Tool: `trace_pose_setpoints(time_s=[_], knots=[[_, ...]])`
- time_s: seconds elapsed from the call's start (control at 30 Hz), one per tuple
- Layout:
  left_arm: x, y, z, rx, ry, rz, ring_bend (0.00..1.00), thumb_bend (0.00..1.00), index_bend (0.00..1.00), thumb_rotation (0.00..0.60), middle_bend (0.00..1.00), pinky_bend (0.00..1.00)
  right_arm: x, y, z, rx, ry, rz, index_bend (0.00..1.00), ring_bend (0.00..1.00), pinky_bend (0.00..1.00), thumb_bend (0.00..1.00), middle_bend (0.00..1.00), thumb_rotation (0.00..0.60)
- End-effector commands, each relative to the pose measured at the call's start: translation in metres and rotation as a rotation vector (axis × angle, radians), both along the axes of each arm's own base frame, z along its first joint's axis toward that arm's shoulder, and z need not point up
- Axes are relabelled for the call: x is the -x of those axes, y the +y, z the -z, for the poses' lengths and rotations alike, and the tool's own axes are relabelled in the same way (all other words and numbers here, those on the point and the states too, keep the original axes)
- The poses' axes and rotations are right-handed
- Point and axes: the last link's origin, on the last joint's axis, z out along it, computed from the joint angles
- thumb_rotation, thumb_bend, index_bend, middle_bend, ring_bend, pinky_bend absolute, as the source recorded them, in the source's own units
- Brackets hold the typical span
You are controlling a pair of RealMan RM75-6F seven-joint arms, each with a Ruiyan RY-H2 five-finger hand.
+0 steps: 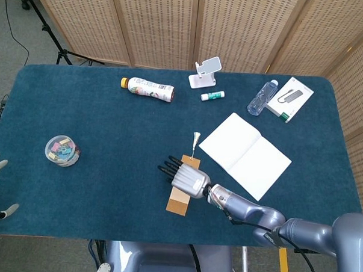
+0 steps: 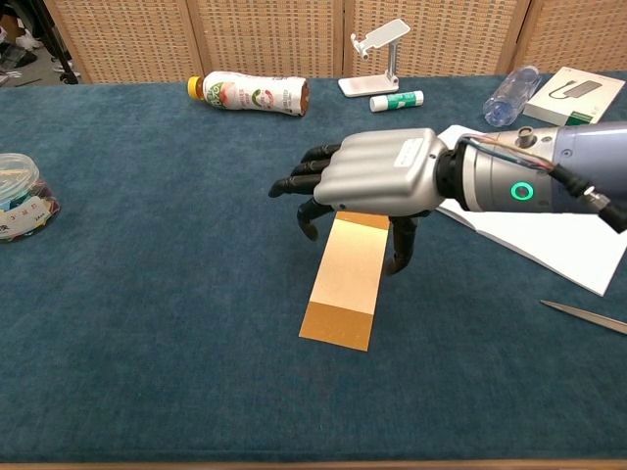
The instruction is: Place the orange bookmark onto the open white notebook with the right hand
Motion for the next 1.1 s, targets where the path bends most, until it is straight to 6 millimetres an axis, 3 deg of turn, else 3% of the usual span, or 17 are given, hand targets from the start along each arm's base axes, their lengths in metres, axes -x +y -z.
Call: trace_pose_setpoints(time_s=[0.03, 0.3, 1.1], knots=[[0.0, 0.001, 0.001, 0.003, 0.002, -0.001, 0.0, 0.0, 0.0, 0.6, 0.0, 0.0, 0.005, 0.0, 0.006, -0.004, 0.022, -0.024, 0.31, 0.0, 0.0, 0.09, 0.0, 0.6], [0.0, 0.002, 0.002, 0.015, 0.005, -0.005, 0.0, 0.0, 0.0, 0.6, 0.0, 0.0, 0.017, 0.001, 0.01, -0.02, 0.017, -0.078, 0.33, 0.0, 0.0, 0.08, 0.0, 0.6], [-0.002, 0.003, 0.009, 0.045, 0.013, -0.01, 0.0, 0.0, 0.0, 0.6, 0.0, 0.0, 0.017, -0.004, 0.022, -0.021, 0.083, -0.157, 0.33, 0.0, 0.0, 0.05, 0.0, 0.6]])
